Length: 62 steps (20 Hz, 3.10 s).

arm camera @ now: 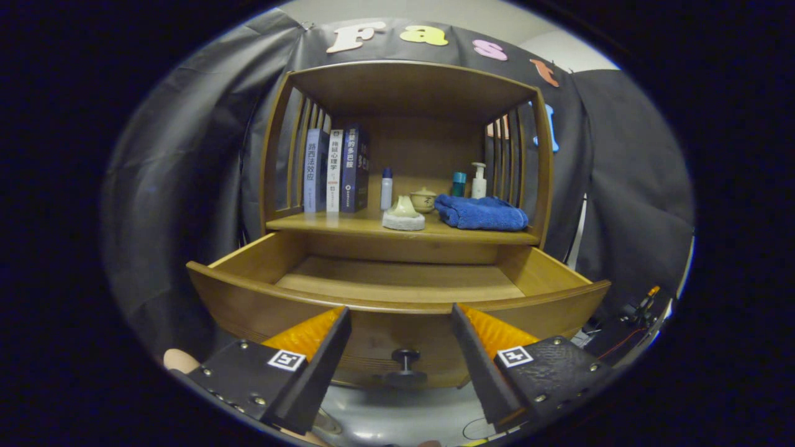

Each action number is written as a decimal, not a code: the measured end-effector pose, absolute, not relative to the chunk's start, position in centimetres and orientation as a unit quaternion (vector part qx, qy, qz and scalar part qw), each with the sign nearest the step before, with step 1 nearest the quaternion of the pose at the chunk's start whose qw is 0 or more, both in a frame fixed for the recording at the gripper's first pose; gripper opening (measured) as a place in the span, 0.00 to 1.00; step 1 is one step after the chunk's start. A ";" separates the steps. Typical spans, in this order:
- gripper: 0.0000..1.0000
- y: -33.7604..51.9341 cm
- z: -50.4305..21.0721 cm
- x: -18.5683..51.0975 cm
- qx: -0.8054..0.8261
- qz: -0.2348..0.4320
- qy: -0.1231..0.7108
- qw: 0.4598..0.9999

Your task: Pull open the drawer, take out the items inside it, and place them on the countertop above the cabinet.

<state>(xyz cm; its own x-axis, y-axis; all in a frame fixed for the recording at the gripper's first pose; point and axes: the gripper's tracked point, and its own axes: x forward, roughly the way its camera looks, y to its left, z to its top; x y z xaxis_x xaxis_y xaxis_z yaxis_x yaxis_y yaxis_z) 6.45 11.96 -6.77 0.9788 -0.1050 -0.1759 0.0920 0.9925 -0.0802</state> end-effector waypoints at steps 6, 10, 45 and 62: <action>0.97 11.6 -6.3 7.2 -0.038 -0.044 0.082 0.995; 0.97 11.6 -6.1 8.4 -0.038 -0.045 0.089 0.994; 0.99 11.5 -5.7 17.2 -0.030 -0.047 0.085 0.995; 0.99 11.4 -5.8 22.2 -0.035 -0.052 0.083 0.995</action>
